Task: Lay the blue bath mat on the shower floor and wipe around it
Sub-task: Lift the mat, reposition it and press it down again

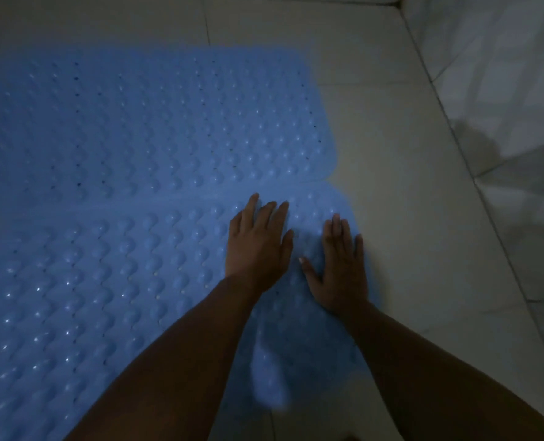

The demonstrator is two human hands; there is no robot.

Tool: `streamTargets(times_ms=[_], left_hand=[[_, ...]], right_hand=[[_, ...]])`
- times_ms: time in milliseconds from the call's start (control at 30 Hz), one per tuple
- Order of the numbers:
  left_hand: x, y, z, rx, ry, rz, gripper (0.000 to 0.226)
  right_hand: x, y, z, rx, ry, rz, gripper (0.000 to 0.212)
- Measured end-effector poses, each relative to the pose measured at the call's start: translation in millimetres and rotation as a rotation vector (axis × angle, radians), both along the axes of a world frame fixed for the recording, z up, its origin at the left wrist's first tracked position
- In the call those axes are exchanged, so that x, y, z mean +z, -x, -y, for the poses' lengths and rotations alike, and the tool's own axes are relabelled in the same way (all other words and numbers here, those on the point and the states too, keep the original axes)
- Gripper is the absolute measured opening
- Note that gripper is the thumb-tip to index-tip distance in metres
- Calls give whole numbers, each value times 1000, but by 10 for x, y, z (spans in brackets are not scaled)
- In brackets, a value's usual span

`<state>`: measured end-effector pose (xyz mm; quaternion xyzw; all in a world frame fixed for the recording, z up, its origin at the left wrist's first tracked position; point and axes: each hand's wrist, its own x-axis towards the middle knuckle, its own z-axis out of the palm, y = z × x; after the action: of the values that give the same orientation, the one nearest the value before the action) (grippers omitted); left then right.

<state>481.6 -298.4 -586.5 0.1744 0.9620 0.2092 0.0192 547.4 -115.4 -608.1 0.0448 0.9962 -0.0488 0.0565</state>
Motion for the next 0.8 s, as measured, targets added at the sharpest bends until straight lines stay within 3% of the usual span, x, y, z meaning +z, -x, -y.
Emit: streamTargets(times_ms=[133, 200, 267, 333, 500, 633, 800], left_hand=[[-117, -96, 48, 25, 0, -8, 52], [-177, -157, 94, 13, 20, -12, 52], [-199, -249, 105, -29, 51, 2, 53], [-159, -360, 7, -120, 75, 19, 56], [-234, -473, -278, -352, 157, 81, 81], [-353, -498, -284, -359, 213, 50, 91], [-346, -525, -299, -368, 180, 116, 94]], right_hand=[[-15, 9, 7, -10, 26, 79, 100], [63, 86, -59, 0, 94, 213, 103], [346, 328, -157, -32, 227, 412, 91], [746, 593, -287, -91, 346, 497, 62], [1014, 855, -407, -96, 386, 180, 43], [729, 848, -421, -1, 333, 30, 59], [419, 738, -436, 67, 263, -115, 49]])
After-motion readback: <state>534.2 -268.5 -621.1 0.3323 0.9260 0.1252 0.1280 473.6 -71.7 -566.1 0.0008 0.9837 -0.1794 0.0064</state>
